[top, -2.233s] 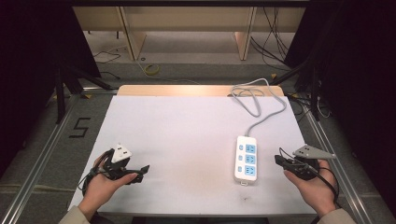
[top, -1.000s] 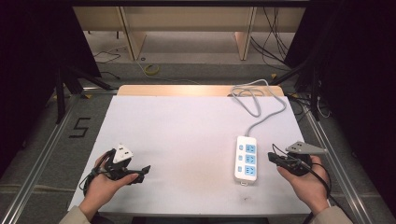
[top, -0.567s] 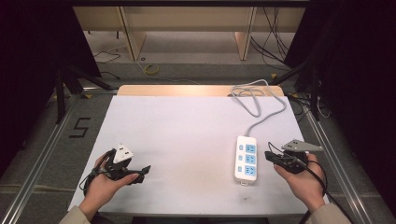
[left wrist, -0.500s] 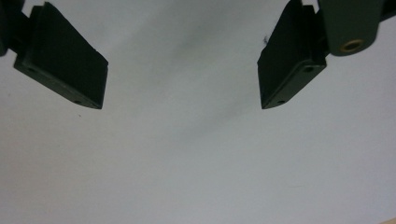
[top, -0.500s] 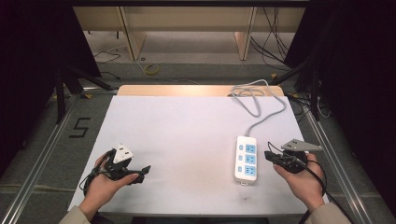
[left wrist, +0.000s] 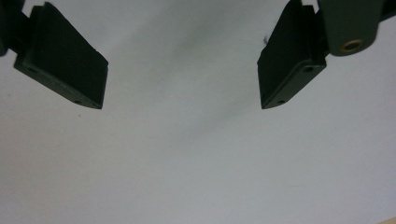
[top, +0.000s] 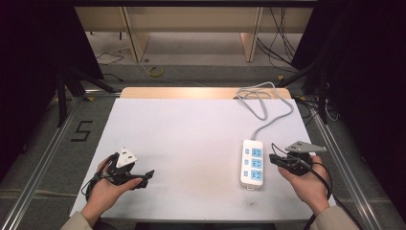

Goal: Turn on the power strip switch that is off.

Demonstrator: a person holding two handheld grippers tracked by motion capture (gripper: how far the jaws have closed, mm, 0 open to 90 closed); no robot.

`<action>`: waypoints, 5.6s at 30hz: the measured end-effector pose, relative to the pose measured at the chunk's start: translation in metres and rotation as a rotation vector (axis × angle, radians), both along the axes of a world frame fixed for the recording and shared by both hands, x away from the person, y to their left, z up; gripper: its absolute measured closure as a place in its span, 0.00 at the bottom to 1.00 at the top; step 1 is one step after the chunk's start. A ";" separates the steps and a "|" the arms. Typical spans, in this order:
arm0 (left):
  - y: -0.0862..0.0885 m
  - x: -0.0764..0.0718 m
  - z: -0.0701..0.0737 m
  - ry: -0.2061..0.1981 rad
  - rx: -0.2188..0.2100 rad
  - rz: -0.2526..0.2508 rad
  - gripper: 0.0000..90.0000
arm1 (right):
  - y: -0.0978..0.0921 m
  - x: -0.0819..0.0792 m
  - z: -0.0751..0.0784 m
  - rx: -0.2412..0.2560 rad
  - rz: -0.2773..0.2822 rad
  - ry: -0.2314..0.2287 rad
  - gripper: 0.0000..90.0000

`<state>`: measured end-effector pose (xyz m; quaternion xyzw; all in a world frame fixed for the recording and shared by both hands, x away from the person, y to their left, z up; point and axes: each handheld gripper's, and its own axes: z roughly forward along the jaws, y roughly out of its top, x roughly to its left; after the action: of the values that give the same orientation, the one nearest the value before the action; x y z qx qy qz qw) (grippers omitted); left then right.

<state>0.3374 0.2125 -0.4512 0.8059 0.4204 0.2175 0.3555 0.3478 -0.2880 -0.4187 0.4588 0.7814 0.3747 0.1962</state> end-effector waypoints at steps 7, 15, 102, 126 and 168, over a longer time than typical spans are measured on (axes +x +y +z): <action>0.000 0.000 0.000 0.000 0.002 0.000 0.18 | 0.002 0.003 0.000 0.000 -0.004 0.014 1.00; 0.000 0.000 0.000 -0.001 0.005 -0.005 0.18 | 0.007 0.009 0.000 0.000 -0.004 0.023 1.00; -0.003 0.001 0.000 0.004 -0.007 -0.010 0.18 | 0.044 0.049 0.012 -0.029 0.016 0.098 1.00; -0.003 0.001 0.000 0.006 -0.012 -0.012 0.18 | 0.050 0.062 0.012 -0.043 0.012 0.135 1.00; -0.004 0.001 0.000 0.004 0.003 -0.023 0.18 | 0.060 0.081 -0.003 -0.078 0.023 0.213 1.00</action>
<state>0.3380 0.2082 -0.4510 0.8117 0.4115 0.2123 0.3560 0.4284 -0.2281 -0.4216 0.4790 0.8171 0.2952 0.1256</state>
